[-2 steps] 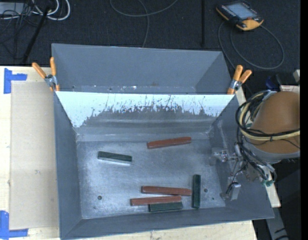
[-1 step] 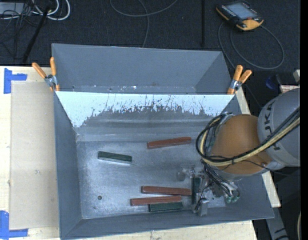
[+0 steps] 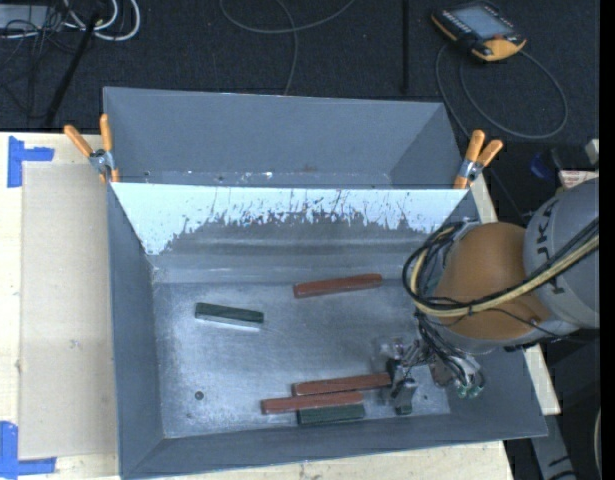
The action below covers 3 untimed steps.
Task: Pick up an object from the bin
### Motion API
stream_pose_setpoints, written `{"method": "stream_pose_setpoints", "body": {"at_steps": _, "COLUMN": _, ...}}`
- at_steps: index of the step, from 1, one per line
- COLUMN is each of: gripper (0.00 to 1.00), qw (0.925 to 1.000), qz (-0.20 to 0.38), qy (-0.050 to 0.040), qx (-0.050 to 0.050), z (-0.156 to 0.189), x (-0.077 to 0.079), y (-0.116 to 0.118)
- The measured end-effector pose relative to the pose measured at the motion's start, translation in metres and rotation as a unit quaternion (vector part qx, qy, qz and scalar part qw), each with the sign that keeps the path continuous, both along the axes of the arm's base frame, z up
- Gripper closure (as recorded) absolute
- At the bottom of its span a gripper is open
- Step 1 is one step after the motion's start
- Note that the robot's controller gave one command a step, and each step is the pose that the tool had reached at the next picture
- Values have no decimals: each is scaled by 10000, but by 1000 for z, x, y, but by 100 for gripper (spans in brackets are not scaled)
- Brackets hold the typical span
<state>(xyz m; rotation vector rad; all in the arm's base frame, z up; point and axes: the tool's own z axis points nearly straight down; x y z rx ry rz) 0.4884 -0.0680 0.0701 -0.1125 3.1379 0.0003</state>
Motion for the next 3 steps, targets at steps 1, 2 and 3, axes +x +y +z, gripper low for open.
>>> {"method": "stream_pose_setpoints", "body": {"at_steps": 1, "gripper": 100, "qw": 10000, "qz": 6, "qy": 0, "qx": -1, "z": 0, "x": 0, "y": 0}}
{"method": "stream_pose_setpoints", "body": {"at_steps": 2, "gripper": 100, "qw": 9995, "qz": -323, "qy": 2, "qx": 0, "z": 105, "x": 61, "y": -22}}
{"method": "stream_pose_setpoints", "body": {"at_steps": 3, "gripper": 100, "qw": 9995, "qz": -312, "qy": 3, "qx": -1, "z": 105, "x": 61, "y": -21}}
